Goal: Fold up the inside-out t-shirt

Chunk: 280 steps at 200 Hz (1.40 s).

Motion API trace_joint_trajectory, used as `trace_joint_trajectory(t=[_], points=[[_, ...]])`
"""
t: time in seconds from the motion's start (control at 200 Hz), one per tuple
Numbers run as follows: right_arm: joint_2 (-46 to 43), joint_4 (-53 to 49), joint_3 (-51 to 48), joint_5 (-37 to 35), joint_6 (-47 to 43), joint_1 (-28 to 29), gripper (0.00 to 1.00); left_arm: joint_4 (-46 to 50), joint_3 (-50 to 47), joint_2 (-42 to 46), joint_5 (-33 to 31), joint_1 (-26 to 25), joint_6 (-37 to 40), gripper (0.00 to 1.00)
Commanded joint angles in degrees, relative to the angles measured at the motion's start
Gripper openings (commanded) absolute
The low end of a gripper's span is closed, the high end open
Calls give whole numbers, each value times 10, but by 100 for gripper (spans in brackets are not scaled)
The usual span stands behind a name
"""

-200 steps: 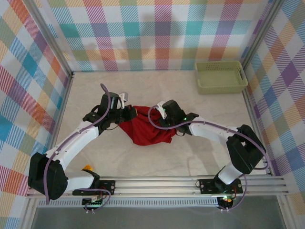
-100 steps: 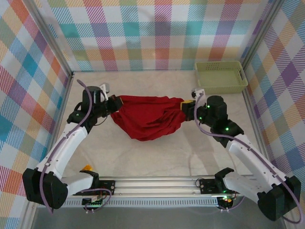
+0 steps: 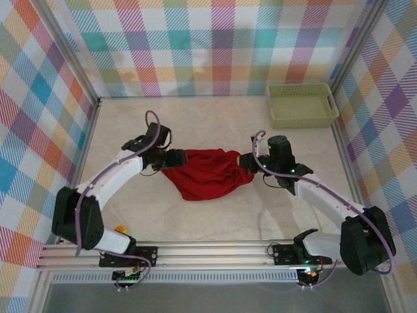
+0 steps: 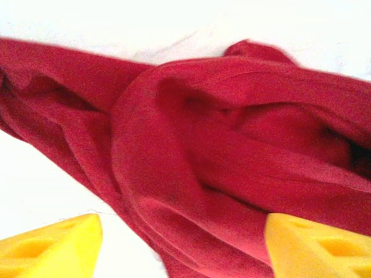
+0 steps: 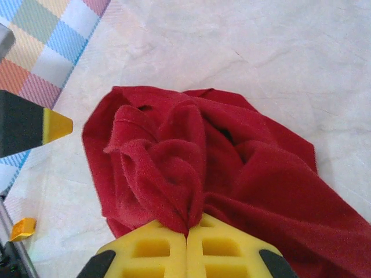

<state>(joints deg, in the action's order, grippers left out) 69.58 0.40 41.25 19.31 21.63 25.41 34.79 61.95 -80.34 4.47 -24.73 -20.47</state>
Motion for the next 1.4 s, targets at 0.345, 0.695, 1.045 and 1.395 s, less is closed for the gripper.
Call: trace_joint_trajectory(t=[0.345, 0.695, 1.045, 1.395], points=[[-56, -43, 53, 57, -41, -2, 0, -108, 34, 15, -53, -177, 171, 87], [-55, -55, 60, 67, -67, -2, 0, -112, 111, -82, -130, -186, 180, 65], [-50, -63, 64, 32, -76, -3, 0, -111, 145, -136, -91, -185, 187, 18], [-45, -87, 130, 35, -76, -37, 0, -127, 109, -12, -39, -182, 141, 0]])
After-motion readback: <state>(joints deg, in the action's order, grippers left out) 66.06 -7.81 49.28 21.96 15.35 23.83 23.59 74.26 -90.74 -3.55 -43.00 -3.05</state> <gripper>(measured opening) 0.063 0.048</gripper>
